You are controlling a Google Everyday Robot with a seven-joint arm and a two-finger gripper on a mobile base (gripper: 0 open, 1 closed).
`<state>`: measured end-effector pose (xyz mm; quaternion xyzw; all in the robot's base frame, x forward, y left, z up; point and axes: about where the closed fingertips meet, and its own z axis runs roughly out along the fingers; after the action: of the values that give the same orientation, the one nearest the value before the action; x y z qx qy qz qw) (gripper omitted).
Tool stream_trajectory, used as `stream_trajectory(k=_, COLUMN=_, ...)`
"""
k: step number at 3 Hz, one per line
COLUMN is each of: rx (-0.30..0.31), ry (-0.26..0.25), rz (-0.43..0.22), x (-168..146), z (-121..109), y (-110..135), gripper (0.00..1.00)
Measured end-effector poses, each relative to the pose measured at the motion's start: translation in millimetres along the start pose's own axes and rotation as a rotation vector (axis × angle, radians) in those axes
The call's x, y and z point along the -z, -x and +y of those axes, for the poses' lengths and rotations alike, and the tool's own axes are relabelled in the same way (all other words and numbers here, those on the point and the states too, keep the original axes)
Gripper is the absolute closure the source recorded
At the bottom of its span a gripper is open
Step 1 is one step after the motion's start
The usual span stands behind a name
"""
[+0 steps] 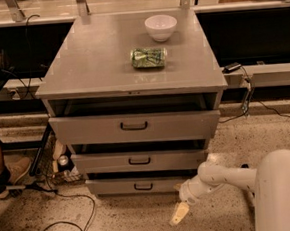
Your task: Open bottom drawer
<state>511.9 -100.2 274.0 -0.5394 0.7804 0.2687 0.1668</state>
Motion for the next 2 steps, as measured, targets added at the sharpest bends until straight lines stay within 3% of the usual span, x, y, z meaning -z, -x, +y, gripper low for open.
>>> stream_trajectory(k=1, rx=0.003, ry=-0.007, rz=-0.002, x=-7.4, z=-1.9, y=-2.1, gripper=0.00)
stream_trajectory(k=2, rx=0.076, ry=-0.078, rz=-0.021, x=-18.8, z=-7.2, y=-4.0, gripper=0.00)
